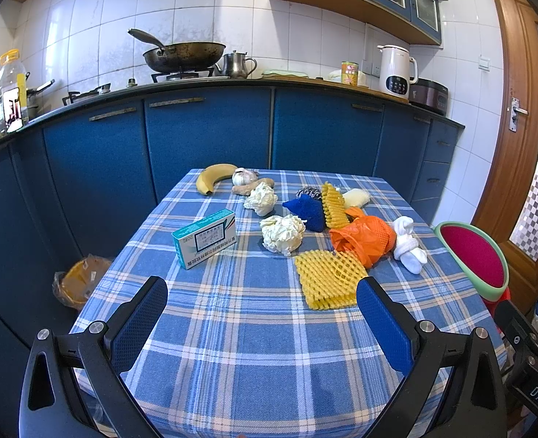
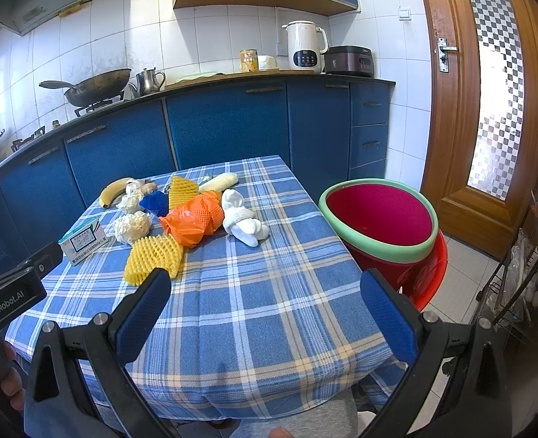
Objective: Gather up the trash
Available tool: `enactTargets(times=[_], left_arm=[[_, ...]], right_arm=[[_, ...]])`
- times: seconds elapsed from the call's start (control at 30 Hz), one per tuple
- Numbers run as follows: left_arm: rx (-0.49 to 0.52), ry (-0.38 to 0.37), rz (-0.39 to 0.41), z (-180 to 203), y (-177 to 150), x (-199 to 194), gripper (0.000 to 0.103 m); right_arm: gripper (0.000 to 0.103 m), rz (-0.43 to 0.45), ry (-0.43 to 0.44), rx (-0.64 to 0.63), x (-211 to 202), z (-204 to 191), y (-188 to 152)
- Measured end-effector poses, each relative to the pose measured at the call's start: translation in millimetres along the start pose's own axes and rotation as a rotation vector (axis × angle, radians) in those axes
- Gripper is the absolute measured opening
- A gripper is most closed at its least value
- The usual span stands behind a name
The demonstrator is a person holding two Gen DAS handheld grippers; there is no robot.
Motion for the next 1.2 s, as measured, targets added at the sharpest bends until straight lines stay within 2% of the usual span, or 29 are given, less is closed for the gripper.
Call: enactTargets(times=[0.83, 1.2], left_arm=[[0.005, 0.004, -0.009, -5, -4, 4, 0.103], [0.032, 0.039, -0.024, -8, -2, 18, 0.103]], right_arm=[[0.102, -0.01, 0.0, 0.003, 1, 3, -4], [0.102, -0.032, -0.003, -0.02, 10, 4, -2]])
Point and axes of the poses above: each gripper's, at about its wrist camera, not at the fingertips, and x roughly the way its jaws point, z to its right, y to its top, the point moved 10 cm from there along x, roughly the way its jaws point, and after that the axes turned 14 degrees about y, right-handed, at the moved point
